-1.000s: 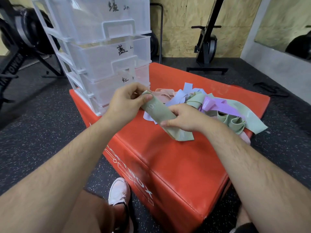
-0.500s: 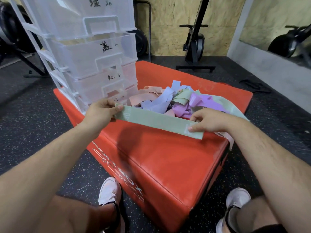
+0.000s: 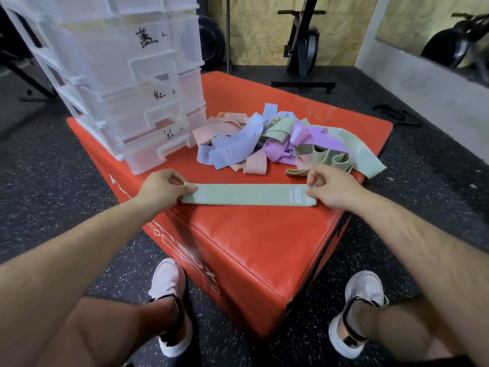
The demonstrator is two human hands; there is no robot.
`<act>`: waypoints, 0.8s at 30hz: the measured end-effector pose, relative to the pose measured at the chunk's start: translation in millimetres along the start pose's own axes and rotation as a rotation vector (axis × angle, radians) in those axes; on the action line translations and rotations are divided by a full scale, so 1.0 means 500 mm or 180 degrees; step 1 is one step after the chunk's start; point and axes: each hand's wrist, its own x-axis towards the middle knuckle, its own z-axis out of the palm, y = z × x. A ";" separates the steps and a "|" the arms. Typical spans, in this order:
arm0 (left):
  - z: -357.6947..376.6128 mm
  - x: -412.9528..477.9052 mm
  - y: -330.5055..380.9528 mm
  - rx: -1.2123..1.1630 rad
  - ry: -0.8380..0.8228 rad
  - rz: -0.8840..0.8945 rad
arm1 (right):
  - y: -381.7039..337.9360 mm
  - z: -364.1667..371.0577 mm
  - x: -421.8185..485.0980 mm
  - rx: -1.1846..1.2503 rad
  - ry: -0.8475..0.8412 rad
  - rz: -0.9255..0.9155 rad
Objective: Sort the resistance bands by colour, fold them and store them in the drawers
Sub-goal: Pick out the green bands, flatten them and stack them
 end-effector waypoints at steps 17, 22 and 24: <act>0.040 -0.012 0.012 0.1713 0.0199 0.1208 | 0.008 0.014 -0.028 -0.0941 0.0076 -0.0532; 0.124 -0.011 0.140 0.1349 0.0041 0.1787 | -0.034 -0.045 -0.007 -0.0922 0.0421 -0.0631; 0.177 -0.009 0.187 0.1212 -0.0148 0.1911 | -0.033 -0.059 0.006 -0.0982 0.0415 -0.0555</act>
